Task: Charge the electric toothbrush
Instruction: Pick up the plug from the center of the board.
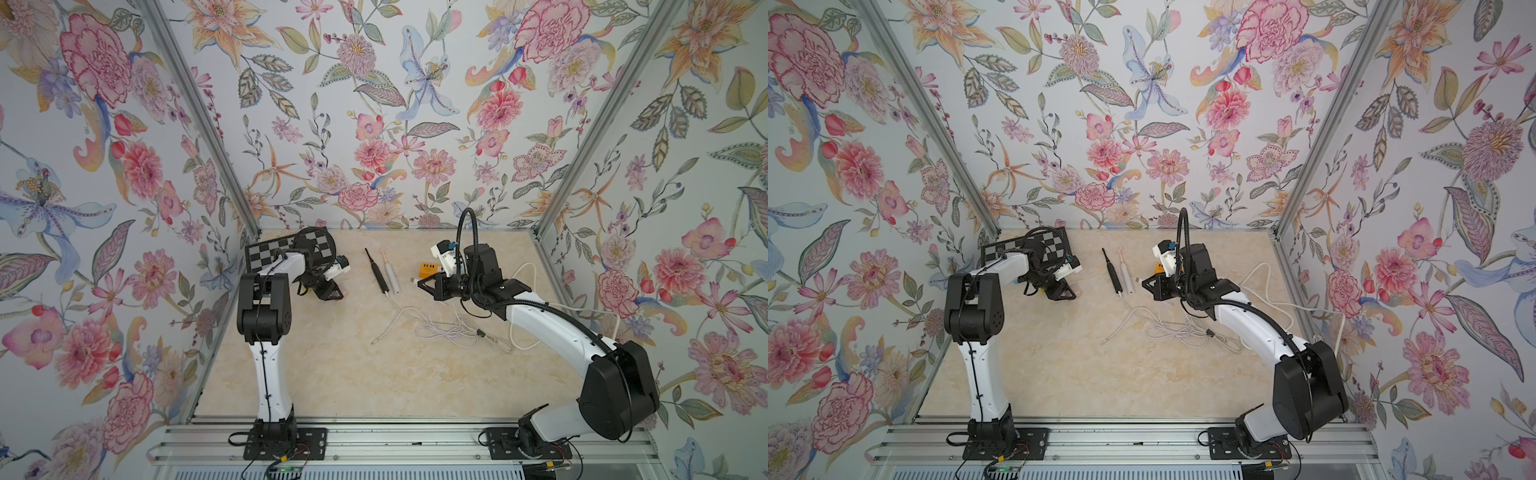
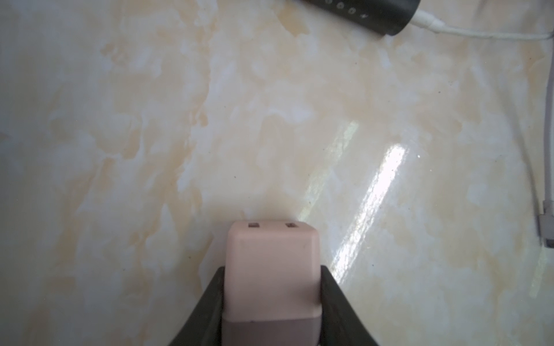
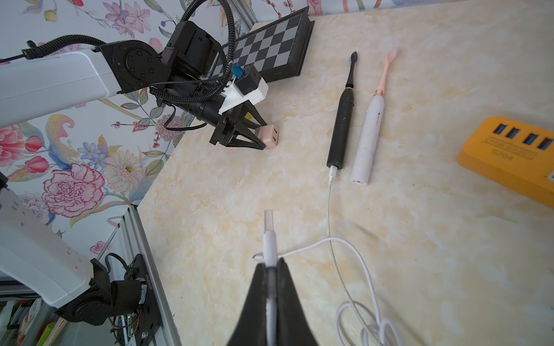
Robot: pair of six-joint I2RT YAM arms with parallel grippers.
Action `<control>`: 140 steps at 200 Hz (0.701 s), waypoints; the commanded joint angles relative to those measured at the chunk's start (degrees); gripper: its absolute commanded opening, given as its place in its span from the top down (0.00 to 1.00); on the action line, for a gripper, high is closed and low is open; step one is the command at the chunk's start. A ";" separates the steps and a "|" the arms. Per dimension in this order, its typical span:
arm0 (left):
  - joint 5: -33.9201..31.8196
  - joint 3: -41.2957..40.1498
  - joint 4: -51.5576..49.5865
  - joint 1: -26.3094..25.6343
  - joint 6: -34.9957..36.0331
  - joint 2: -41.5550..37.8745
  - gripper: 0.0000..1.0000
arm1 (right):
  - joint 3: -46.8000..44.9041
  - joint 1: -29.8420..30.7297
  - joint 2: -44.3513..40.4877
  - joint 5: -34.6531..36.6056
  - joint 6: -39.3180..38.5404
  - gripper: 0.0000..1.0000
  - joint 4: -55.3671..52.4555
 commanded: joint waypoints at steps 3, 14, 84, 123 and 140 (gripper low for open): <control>-4.12 -2.92 -1.89 -1.82 1.59 -1.19 0.73 | 1.97 0.55 -1.27 -0.11 -0.15 1.00 -0.80; -5.02 -3.77 -0.79 -2.41 1.78 -2.58 0.73 | 1.68 0.56 -1.54 0.10 -0.22 1.00 -0.82; -25.14 -22.31 26.51 -11.99 4.22 -24.64 0.73 | 0.81 1.35 -2.38 0.90 0.01 1.00 -0.82; -41.15 -41.50 49.52 -20.51 1.42 -40.72 0.74 | 0.16 2.27 -3.01 1.49 0.17 1.00 -0.77; -46.75 -48.45 54.68 -26.37 0.52 -46.08 0.74 | -0.78 2.23 -4.14 2.57 0.38 1.00 -0.74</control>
